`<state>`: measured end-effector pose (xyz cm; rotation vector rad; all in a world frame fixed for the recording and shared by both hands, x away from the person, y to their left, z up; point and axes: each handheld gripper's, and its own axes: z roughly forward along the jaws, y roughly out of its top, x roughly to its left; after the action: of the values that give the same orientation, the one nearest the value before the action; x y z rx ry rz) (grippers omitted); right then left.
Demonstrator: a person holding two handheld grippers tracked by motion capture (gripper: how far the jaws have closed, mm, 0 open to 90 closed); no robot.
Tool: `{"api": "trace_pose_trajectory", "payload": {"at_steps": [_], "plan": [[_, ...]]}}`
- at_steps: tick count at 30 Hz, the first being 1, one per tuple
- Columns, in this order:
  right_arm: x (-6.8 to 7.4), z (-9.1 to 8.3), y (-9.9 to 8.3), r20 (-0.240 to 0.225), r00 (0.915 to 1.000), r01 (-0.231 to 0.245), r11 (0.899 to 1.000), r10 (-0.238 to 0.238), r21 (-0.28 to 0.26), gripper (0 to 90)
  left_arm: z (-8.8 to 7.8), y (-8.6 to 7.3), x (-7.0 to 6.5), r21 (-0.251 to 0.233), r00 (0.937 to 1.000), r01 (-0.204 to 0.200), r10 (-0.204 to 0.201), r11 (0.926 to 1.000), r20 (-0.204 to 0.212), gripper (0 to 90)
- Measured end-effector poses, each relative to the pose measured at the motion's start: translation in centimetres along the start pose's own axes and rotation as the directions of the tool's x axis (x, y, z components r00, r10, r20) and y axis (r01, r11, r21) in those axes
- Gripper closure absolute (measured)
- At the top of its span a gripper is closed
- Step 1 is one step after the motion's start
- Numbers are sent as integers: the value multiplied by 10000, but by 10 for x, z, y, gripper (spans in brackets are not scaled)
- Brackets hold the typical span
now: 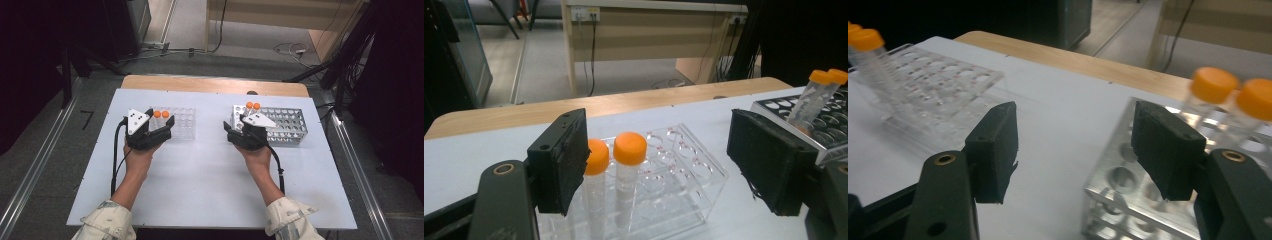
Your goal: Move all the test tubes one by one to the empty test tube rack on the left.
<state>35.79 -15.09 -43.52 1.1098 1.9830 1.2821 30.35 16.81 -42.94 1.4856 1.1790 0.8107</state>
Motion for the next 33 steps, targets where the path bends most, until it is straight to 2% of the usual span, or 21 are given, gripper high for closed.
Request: {"api": "trace_pose_trajectory", "payload": {"at_steps": [4,10,16,24,28,33], "plan": [[-18,-7,-2,383,9987,-333,9993,339,-161,378,-4,-4,-1,77,9999,36,-37,10000,95,231],[-33,-8,-5,875,9948,-521,9986,529,-108,380,-6,-7,-5,239,9997,-158,154,9996,179,212],[-41,-2,-8,1391,9877,-707,9975,710,-68,404,-7,-9,-7,245,9996,-131,125,9996,262,212],[-48,11,-13,2196,9710,-956,9954,947,-66,518,-8,-10,-6,267,9996,-114,107,9996,279,213],[-52,15,-14,2334,9665,-1071,9942,1064,-97,620,-8,-10,-7,268,9995,-125,117,9996,309,214],[-53,20,-16,2400,9649,-1095,9940,1067,-17,660,-8,-10,-7,295,9994,-118,108,9995,316,215]]}}
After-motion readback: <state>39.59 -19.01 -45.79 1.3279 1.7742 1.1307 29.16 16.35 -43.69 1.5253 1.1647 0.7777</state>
